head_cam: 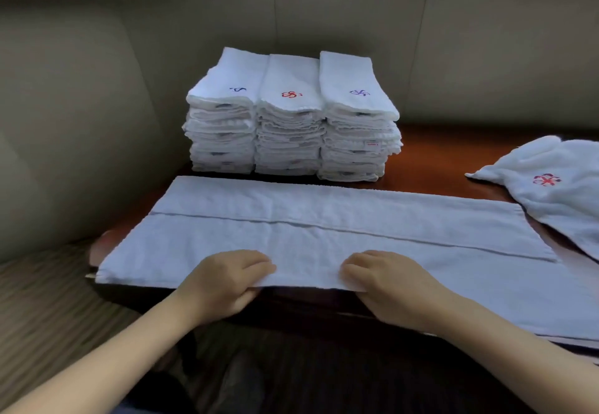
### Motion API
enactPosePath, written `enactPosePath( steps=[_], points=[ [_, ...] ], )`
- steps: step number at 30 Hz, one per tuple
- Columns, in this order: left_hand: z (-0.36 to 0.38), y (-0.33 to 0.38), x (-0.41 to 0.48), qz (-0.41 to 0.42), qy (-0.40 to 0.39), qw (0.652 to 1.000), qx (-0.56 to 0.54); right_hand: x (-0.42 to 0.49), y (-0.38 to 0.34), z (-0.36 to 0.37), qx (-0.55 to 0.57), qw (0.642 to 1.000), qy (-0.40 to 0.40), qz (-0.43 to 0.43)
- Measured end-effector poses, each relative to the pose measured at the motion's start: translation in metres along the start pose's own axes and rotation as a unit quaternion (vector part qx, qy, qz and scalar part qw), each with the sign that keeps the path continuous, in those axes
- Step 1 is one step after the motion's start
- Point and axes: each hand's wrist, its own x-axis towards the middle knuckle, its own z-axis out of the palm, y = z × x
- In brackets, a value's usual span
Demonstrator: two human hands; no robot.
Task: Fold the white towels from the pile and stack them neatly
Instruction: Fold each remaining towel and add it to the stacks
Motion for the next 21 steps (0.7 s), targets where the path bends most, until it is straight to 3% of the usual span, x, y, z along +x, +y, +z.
enactPosePath(
  steps=[2, 3, 6, 8, 13, 16, 18, 21],
  points=[
    [-0.006, -0.017, -0.007, -0.044, -0.011, 0.999, 0.029, 0.005, 0.000, -0.004, -0.019, 0.999, -0.003, 0.030],
    [-0.013, -0.028, -0.011, -0.110, -0.033, 0.993, 0.017, 0.007, 0.002, -0.007, -0.023, 0.998, -0.006, 0.058],
    [-0.045, -0.078, -0.030, -0.330, -0.118, 0.936, -0.027, 0.016, 0.020, -0.022, -0.047, 0.987, 0.023, 0.155],
    [-0.072, -0.111, -0.044, -0.411, -0.127, 0.901, -0.058, 0.025, 0.037, -0.033, -0.059, 0.976, 0.047, 0.203],
    [-0.086, -0.162, -0.045, -0.484, 0.109, 0.847, -0.190, 0.067, 0.075, -0.037, -0.059, 0.946, 0.126, 0.293],
    [-0.054, -0.176, -0.017, -0.518, 0.230, 0.766, -0.301, 0.092, 0.094, -0.022, -0.058, 0.937, 0.126, 0.321],
    [-0.026, -0.185, 0.003, -0.562, 0.226, 0.745, -0.280, 0.101, 0.105, -0.005, -0.085, 0.938, 0.077, 0.328],
    [0.000, -0.200, 0.019, -0.617, 0.157, 0.756, -0.154, 0.109, 0.118, 0.016, -0.121, 0.933, 0.068, 0.331]
  ],
)
